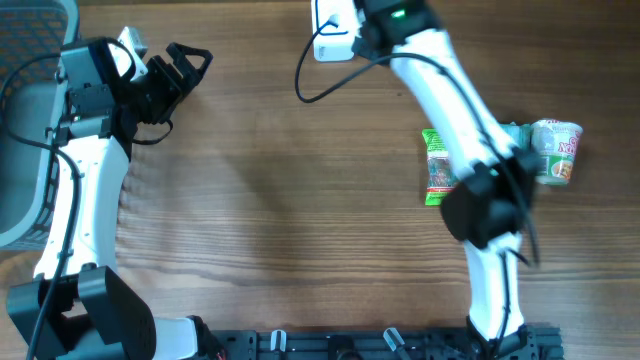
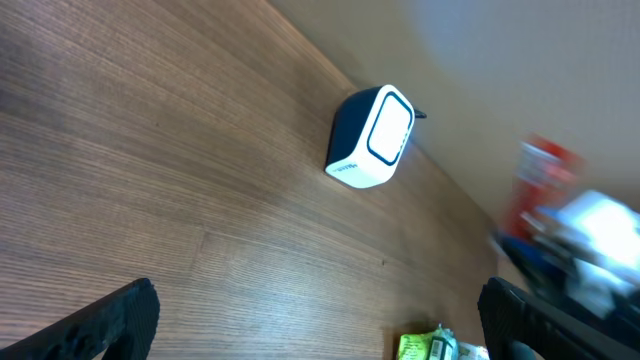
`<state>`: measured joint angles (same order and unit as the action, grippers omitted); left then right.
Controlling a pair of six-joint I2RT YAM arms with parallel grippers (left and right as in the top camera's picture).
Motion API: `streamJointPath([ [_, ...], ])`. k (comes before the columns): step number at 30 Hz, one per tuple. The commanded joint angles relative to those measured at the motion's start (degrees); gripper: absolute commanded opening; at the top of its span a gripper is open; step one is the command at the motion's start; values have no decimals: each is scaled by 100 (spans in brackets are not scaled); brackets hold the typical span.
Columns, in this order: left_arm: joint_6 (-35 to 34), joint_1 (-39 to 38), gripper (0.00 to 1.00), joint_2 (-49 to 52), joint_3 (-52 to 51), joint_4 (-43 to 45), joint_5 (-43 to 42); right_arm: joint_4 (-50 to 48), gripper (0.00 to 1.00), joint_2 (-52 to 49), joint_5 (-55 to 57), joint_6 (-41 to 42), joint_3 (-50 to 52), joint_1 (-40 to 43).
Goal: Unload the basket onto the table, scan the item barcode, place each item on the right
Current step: 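Carry the red stick right and place it beside the green packets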
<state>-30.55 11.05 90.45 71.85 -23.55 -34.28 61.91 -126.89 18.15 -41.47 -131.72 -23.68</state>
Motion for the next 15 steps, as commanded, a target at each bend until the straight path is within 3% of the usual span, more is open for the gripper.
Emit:
streamJointPath([
  [1, -7, 15, 100, 46, 48, 11, 37, 1423, 5, 671, -1189, 2712, -59, 210],
  [5, -7, 15, 100, 46, 48, 11, 37, 3027, 4, 669, -1270, 4122, 79, 533],
  [7, -4, 15, 100, 46, 48, 9, 37, 2964, 4, 710, -1357, 4470, 529, 656],
  [15, -4, 15, 100, 46, 48, 9, 37, 1510, 5, 710, -1550, 4551, 2975, 1064],
])
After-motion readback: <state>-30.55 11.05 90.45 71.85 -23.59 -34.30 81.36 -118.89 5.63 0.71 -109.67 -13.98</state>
